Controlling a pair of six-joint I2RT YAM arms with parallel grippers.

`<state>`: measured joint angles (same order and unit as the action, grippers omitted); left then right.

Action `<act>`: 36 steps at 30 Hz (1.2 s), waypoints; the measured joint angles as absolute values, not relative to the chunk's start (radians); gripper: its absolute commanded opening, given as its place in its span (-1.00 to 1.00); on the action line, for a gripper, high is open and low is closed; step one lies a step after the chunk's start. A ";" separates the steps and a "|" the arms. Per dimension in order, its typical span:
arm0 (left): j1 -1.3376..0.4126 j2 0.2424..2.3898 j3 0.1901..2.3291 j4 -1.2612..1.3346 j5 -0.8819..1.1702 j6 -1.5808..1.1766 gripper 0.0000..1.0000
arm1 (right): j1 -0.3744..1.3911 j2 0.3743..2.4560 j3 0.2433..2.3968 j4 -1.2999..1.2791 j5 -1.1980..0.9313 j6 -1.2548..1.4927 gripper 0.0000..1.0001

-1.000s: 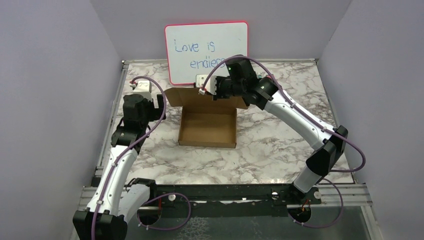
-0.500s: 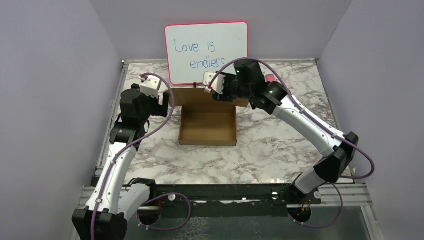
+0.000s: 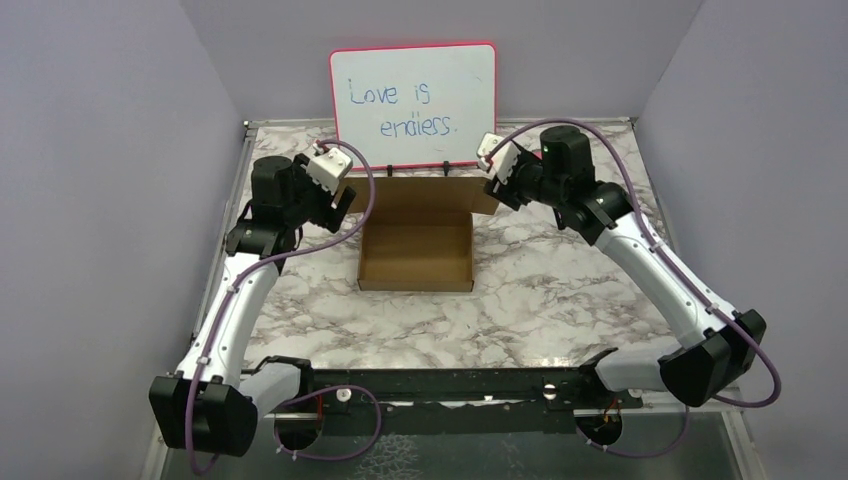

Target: Fold the paper box

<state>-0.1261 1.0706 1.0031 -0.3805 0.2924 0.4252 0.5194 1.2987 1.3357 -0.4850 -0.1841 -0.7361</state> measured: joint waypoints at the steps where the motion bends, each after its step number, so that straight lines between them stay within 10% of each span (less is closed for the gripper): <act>1: -0.126 1.079 1.012 -0.389 0.300 0.437 0.50 | 0.514 1.309 1.334 -0.487 -0.191 -0.733 0.13; 11: -0.125 1.208 1.128 -0.479 0.412 0.587 0.19 | 0.483 1.382 1.312 -0.479 -0.265 -0.733 -0.05; 22: -0.106 1.289 1.156 -0.548 0.508 0.682 -0.61 | 0.444 1.452 1.311 -0.472 -0.325 -0.733 -0.39; 36: -0.099 1.294 1.156 -0.566 0.553 0.687 -0.98 | 0.438 1.468 1.314 -0.471 -0.371 -0.680 -0.99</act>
<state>-0.0990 1.2938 1.1564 -0.5655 0.5526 0.6868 0.4381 1.4685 1.3136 -0.4706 -0.3706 -0.6800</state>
